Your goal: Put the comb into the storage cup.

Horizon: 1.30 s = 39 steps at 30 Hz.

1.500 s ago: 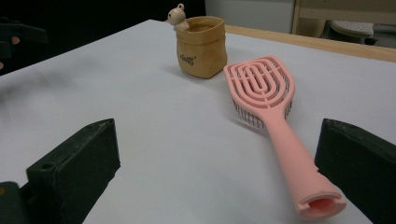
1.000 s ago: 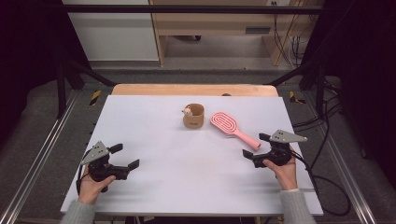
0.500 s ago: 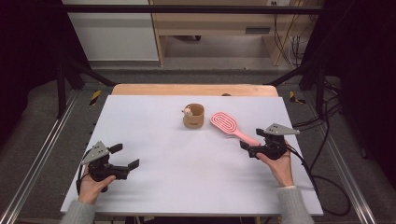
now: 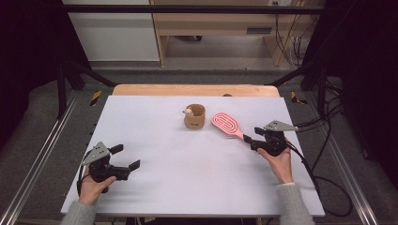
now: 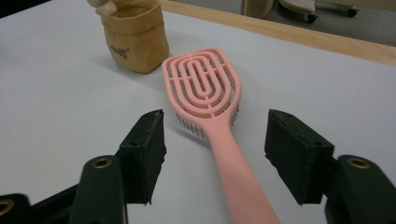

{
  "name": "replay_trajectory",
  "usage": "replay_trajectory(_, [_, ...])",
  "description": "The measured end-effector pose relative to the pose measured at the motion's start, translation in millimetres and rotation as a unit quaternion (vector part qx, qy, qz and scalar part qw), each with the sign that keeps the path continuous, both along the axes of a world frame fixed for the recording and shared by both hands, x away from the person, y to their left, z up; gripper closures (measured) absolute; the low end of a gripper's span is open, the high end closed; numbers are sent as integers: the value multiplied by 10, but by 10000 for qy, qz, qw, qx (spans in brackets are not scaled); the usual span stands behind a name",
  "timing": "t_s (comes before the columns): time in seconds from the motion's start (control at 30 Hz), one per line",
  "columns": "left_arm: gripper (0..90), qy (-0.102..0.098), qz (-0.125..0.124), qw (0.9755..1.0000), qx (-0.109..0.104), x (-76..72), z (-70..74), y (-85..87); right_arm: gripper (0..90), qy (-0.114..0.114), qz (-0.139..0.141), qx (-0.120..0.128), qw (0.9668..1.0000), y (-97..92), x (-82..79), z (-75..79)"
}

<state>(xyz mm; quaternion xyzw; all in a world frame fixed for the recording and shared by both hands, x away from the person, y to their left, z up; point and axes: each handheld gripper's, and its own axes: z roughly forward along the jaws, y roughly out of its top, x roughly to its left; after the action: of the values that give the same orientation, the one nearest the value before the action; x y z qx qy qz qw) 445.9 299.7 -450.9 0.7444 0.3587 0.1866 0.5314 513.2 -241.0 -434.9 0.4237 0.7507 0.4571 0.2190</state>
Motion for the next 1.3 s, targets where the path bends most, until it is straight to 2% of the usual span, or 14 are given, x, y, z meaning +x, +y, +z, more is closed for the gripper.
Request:
replay_trajectory(0.53, [4, -10, 10, 10000, 9, -1, 0, 1, 703, 163, -289, -325, 9989, 0, 170, -82])
replay_trajectory(0.87, [4, -5, 6, 10000, 12, 1, -2, 0, 882, 219, -395, -473, 9979, -12, 211, -111])
replay_trajectory(1.03, [4, -8, 4, 10000, 10, 1, -1, 0, 900, 280, -441, -574, 9970, -19, 232, -136])
replay_trajectory(1.3, [4, -8, 1, 10000, 22, 0, -2, -2, 900, 531, -630, -693, 9942, -62, 247, -180])
